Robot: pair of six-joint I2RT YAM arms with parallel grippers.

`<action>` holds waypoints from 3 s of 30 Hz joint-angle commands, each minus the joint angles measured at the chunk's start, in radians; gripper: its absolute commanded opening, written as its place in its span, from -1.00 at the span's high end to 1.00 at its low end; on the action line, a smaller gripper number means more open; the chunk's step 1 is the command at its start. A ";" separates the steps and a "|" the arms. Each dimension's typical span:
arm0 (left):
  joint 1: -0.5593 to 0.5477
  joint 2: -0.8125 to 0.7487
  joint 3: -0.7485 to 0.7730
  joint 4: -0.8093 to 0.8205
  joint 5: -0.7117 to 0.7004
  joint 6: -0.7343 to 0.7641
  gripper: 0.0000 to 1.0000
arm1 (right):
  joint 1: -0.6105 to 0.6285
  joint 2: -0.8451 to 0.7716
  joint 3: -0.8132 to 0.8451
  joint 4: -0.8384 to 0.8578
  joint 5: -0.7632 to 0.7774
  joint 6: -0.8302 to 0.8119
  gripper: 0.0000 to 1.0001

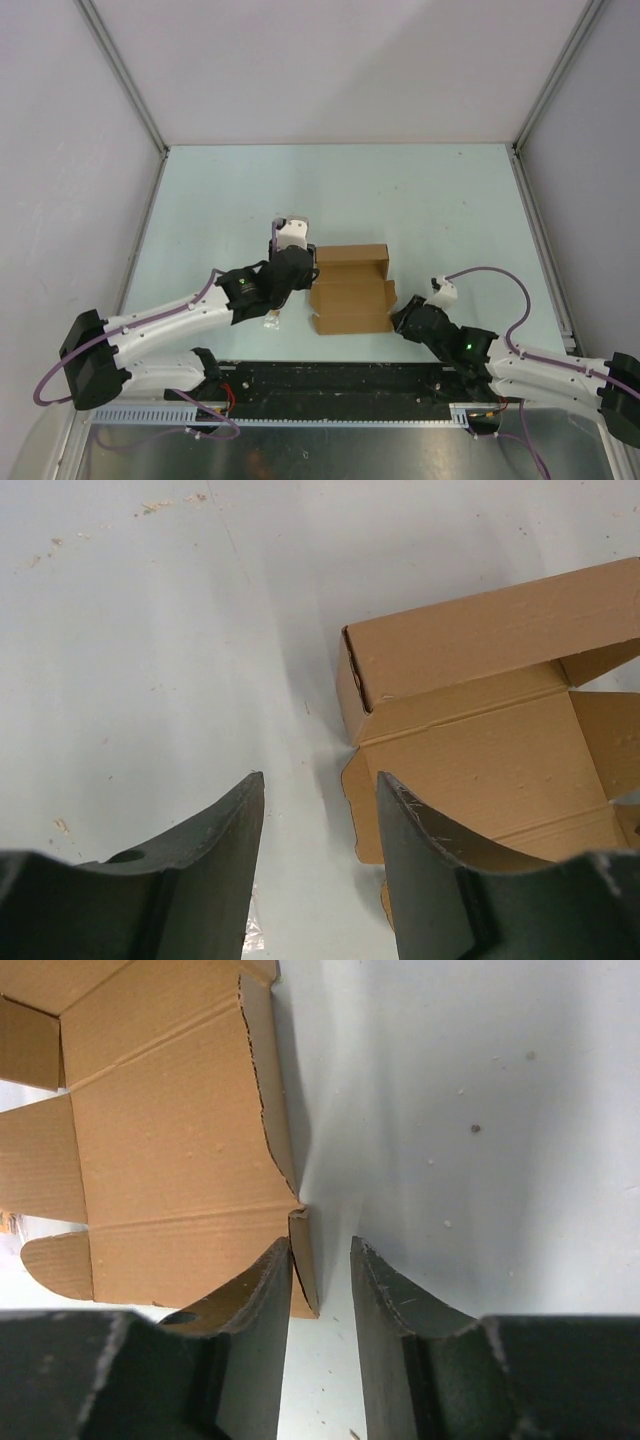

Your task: Fold the paper box

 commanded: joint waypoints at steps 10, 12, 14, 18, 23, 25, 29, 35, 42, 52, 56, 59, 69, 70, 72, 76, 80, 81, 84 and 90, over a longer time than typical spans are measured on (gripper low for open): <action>0.019 -0.040 -0.022 0.038 0.024 -0.003 -0.08 | -0.012 0.089 0.031 0.123 -0.045 -0.128 0.58; 0.022 -0.047 -0.030 0.037 0.024 -0.003 -0.08 | -0.016 0.092 0.040 0.114 -0.045 -0.136 0.65; 0.025 -0.054 -0.034 0.035 0.024 -0.003 -0.08 | -0.021 0.092 0.052 0.098 -0.044 -0.146 0.78; 0.032 -0.072 -0.042 0.038 0.027 -0.006 -0.08 | -0.039 0.083 0.092 0.037 -0.038 -0.189 0.93; 0.045 -0.106 -0.045 0.035 0.033 0.010 -0.08 | -0.125 0.060 0.196 -0.032 -0.100 -0.309 0.95; 0.052 -0.118 -0.042 0.035 0.039 0.021 -0.08 | -0.181 0.061 0.230 -0.067 -0.172 -0.379 0.95; 0.065 -0.159 -0.031 0.035 0.056 0.046 -0.08 | -0.379 0.092 0.334 -0.122 -0.505 -0.494 0.95; 0.086 -0.195 -0.019 0.031 0.098 0.083 -0.08 | -0.553 0.251 0.506 -0.312 -0.754 -0.614 0.92; 0.105 -0.201 0.003 0.026 0.125 0.116 -0.09 | -0.616 0.423 0.674 -0.462 -0.938 -0.717 0.92; 0.140 -0.173 0.056 0.023 0.179 0.165 -0.09 | -0.778 0.521 0.884 -0.701 -1.087 -0.910 0.90; 0.151 -0.150 0.082 0.023 0.205 0.173 -0.09 | -0.782 0.613 0.994 -0.811 -1.096 -0.982 0.92; 0.157 -0.143 0.093 0.022 0.230 0.179 -0.09 | -0.775 0.669 1.036 -0.845 -1.096 -0.999 1.00; 0.187 -0.107 0.096 0.023 0.274 0.195 -0.08 | -0.726 0.686 1.172 -1.026 -1.035 -0.987 0.99; 0.192 -0.101 0.096 0.025 0.279 0.198 -0.08 | -0.726 0.676 1.184 -1.041 -1.015 -0.984 0.98; 0.201 -0.093 0.098 0.025 0.291 0.198 -0.08 | -0.725 0.659 1.209 -1.083 -1.001 -0.978 0.99; 0.207 -0.077 0.105 0.028 0.314 0.198 -0.07 | -0.717 0.653 1.227 -1.133 -0.981 -0.972 0.97; 0.207 -0.072 0.098 0.035 0.334 0.196 -0.06 | -0.709 0.658 1.250 -1.169 -0.970 -0.970 0.92; 0.209 -0.072 0.096 0.037 0.339 0.195 -0.06 | -0.709 0.659 1.264 -1.173 -0.967 -0.969 0.89; 0.207 -0.064 0.092 0.043 0.352 0.193 -0.05 | -0.705 0.685 1.295 -1.183 -0.946 -0.969 0.75; 0.209 -0.044 0.085 0.051 0.369 0.190 -0.04 | -0.694 0.747 1.349 -1.149 -0.946 -0.960 0.45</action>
